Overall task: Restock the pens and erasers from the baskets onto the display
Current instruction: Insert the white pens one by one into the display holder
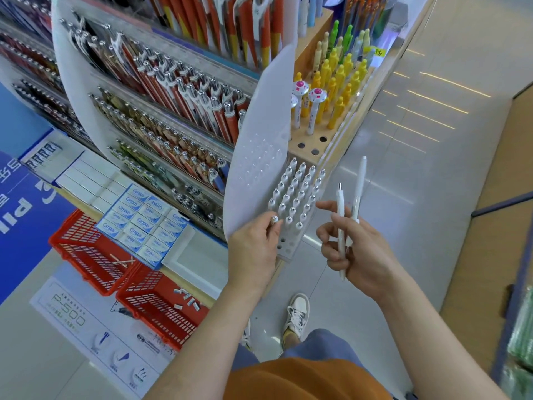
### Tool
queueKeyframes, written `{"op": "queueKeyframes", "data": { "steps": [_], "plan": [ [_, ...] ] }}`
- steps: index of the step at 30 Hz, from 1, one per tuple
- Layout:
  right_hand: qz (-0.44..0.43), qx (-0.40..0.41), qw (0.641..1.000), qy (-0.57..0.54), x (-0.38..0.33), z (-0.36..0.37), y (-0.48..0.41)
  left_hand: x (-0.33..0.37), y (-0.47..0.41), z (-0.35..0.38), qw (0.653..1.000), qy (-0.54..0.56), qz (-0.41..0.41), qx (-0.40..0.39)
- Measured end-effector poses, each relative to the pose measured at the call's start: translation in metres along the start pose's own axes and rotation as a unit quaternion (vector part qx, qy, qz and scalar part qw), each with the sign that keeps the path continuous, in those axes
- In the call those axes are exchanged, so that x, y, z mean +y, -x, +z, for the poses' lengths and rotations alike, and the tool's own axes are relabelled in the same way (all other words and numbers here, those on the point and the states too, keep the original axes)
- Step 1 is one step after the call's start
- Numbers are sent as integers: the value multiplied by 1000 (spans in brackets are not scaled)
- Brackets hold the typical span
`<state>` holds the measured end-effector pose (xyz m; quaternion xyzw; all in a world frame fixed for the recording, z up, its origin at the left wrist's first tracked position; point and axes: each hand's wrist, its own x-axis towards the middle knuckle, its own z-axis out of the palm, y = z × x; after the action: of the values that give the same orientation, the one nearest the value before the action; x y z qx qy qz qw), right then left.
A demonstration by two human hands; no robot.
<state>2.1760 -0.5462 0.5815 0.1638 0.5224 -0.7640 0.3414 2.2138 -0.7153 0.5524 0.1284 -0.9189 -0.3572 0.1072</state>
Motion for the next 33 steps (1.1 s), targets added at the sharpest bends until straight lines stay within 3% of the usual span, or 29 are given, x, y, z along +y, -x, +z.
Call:
{"op": "queueKeyframes", "data": {
  "steps": [6,13,18,21,24,27,33],
  "plan": [
    [15,10,1000,-7,7,-2,-6,-8,-5,13,997,-78,20,-9],
    [16,-14,1000,-10,6,1,-2,-4,-6,12,994,-98,37,-11],
    [27,-90,991,93,0,0,5,19,3,-15,995,-95,22,-7],
    [24,-133,982,131,-1,0,7,40,1,-35,994,84,-59,-44],
    [21,-179,970,161,0,3,7,54,-6,-48,936,298,-166,-88],
    [21,-190,964,186,-1,6,7,57,-10,-56,926,329,-166,-82],
    [-5,-139,983,121,-4,-4,5,49,-5,-66,910,378,-169,0]
  ]
}}
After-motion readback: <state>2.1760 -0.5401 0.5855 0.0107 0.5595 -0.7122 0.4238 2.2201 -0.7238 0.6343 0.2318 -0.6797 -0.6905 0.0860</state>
